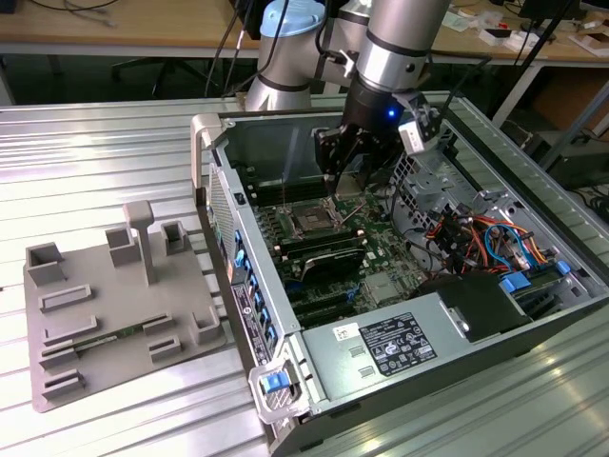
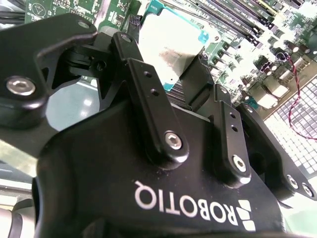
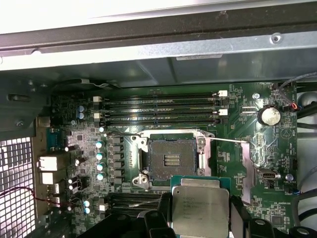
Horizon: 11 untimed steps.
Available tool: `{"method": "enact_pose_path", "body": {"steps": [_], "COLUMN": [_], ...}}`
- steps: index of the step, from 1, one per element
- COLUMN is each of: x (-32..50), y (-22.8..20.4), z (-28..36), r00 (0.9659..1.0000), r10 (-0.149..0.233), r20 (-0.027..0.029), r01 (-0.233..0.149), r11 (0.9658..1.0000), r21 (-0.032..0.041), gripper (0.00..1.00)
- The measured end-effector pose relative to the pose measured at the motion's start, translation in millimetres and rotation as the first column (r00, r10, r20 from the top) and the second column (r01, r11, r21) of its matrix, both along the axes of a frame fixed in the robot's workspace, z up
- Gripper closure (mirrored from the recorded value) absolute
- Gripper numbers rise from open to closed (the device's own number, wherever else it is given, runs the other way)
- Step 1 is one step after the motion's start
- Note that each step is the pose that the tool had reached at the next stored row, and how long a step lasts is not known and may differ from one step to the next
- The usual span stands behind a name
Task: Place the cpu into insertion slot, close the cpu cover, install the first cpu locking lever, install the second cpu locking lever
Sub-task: 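Place the cpu into insertion slot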
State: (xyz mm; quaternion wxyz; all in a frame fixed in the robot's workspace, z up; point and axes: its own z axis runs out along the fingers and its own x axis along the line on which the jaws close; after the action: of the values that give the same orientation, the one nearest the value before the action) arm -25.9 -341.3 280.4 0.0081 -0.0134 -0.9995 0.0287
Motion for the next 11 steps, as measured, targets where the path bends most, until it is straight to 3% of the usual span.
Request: {"method": "enact_pose_path", "body": {"steps": [11], "x": [0.0], "y": [0.0], "z": [-3.0], "r00": [1.0000], "r10": [0.000], "r20": [-0.0001], "r01": [0.000], "r11": [1.0000], "r21": [-0.0007], "gripper": [0.45]}}
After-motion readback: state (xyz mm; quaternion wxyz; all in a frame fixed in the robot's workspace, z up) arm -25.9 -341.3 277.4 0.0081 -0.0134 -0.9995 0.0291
